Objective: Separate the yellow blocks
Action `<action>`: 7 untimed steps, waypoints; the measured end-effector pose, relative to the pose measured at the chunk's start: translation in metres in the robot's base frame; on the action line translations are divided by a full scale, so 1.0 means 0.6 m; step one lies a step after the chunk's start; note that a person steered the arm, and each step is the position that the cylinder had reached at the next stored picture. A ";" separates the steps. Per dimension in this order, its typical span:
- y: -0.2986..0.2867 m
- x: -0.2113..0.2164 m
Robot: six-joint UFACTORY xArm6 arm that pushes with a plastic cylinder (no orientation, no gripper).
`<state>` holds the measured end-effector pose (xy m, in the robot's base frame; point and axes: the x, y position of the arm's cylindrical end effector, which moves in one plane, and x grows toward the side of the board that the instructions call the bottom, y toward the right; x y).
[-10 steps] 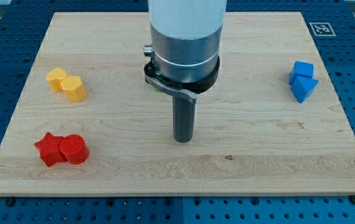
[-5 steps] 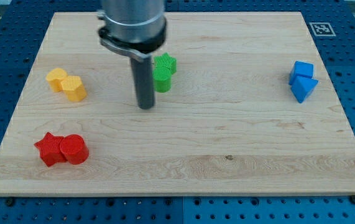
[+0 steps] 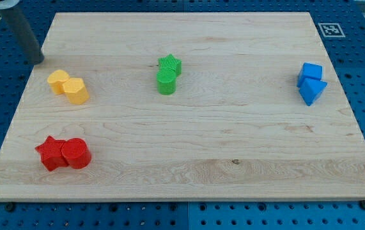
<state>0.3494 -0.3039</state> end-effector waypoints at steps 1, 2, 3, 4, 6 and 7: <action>-0.002 0.004; 0.011 0.045; 0.079 0.103; 0.164 0.108; 0.233 0.147; 0.233 0.157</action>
